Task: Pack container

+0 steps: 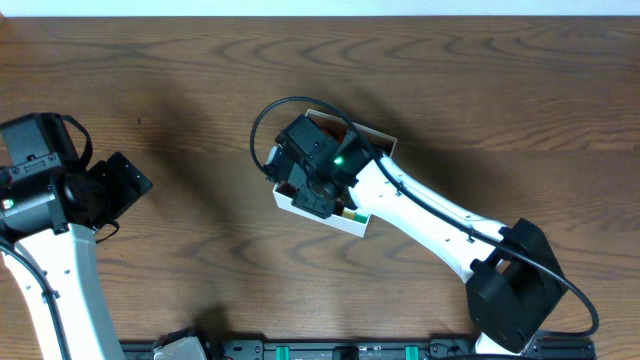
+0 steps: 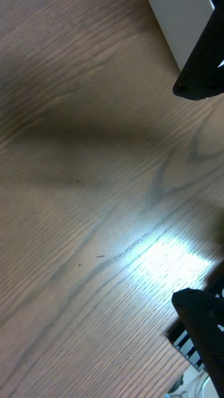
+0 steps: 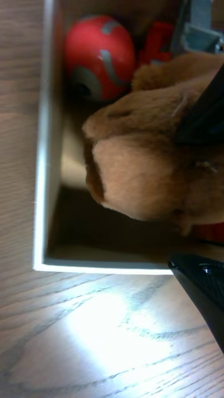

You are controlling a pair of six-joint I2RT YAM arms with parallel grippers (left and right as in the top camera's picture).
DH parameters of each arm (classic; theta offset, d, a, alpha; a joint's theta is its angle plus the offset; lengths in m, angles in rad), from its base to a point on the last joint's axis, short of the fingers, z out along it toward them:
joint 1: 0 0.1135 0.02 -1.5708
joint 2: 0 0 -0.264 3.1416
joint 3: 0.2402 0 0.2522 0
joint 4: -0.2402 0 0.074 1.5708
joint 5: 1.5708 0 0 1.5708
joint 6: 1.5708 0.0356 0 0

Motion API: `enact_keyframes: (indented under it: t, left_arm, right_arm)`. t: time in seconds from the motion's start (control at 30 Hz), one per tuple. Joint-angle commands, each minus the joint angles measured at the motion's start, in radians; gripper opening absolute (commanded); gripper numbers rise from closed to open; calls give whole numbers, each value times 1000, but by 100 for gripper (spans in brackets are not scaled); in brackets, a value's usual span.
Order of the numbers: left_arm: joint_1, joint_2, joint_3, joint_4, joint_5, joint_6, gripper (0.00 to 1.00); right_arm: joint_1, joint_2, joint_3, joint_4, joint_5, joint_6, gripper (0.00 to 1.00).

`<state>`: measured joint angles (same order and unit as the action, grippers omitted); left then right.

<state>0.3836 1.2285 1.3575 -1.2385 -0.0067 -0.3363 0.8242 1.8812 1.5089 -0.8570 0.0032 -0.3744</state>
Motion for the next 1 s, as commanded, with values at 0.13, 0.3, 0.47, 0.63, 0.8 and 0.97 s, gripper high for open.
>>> enact_keyframes:
  t: [0.13, 0.3, 0.47, 0.63, 0.8, 0.97]
  left_arm:
    - [4, -3, 21, -3, -3, 2, 98]
    - [4, -3, 21, -3, -3, 2, 98]
    - [4, -3, 21, -3, -4, 2, 98]
    - [4, -3, 21, -3, -4, 2, 98]
    - [4, -3, 21, -3, -4, 2, 98]
    - [4, -3, 21, -3, -4, 2, 98]
  right_arm:
    - [8, 42, 77, -44, -3, 18, 54]
    - [8, 38, 105, -63, -3, 18, 49]
    - [7, 6, 119, -60, 29, 24, 49]
    - [-9, -47, 119, -61, 87, 81, 45]
    - [-53, -50, 115, -90, 87, 161, 1]
    - [-90, -47, 111, -97, 75, 187, 1]
